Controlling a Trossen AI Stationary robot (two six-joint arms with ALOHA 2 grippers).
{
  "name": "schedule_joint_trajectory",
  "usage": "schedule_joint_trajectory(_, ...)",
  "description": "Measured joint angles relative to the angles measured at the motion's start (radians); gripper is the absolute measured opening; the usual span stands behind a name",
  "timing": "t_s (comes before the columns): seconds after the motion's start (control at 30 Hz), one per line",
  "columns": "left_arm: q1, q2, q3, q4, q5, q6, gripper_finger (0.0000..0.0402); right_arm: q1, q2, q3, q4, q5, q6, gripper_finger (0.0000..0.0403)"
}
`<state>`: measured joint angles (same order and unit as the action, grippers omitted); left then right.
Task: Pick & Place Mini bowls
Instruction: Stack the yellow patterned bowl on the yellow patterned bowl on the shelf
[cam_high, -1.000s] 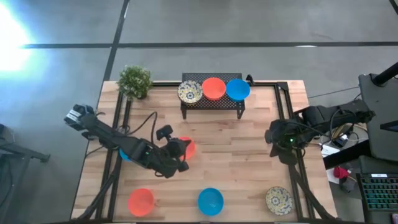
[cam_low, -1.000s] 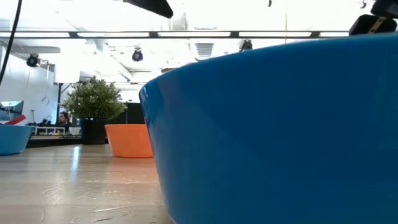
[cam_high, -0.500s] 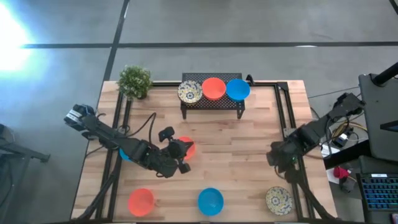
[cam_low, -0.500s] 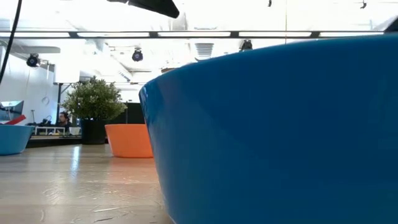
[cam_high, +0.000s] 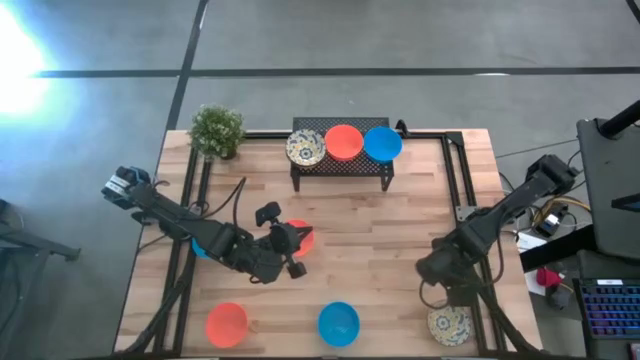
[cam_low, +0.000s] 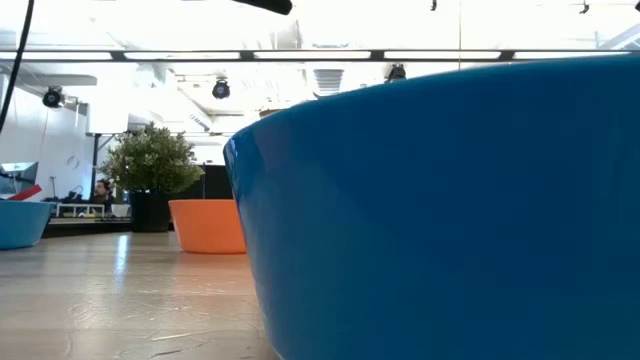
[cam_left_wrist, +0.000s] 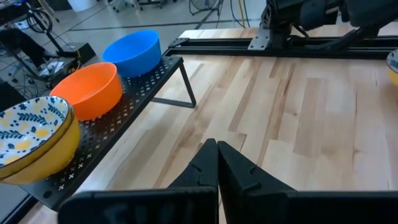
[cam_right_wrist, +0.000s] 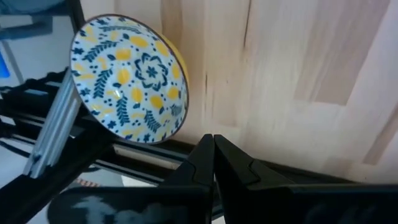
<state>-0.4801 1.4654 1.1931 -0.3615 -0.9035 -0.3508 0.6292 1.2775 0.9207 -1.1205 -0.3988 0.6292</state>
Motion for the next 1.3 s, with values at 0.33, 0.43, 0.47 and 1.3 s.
schedule_joint_trajectory(0.33,0.000,0.000,0.000,0.003,0.000,0.000,0.0000,0.000,0.042,0.000,0.006,0.005,-0.029,0.0031)
schedule_joint_trajectory(0.43,0.000,0.000,0.000,0.003,0.000,0.000,0.0000,0.002,0.042,0.000,0.010,0.016,-0.012,0.0054)
schedule_joint_trajectory(0.47,0.000,0.000,0.000,0.003,0.000,0.000,0.0000,0.004,0.042,0.000,0.012,0.022,-0.004,0.0063)
schedule_joint_trajectory(1.3,0.000,0.000,-0.004,0.002,0.001,0.013,0.0000,0.100,0.166,-0.003,0.188,0.108,-0.060,0.0133)
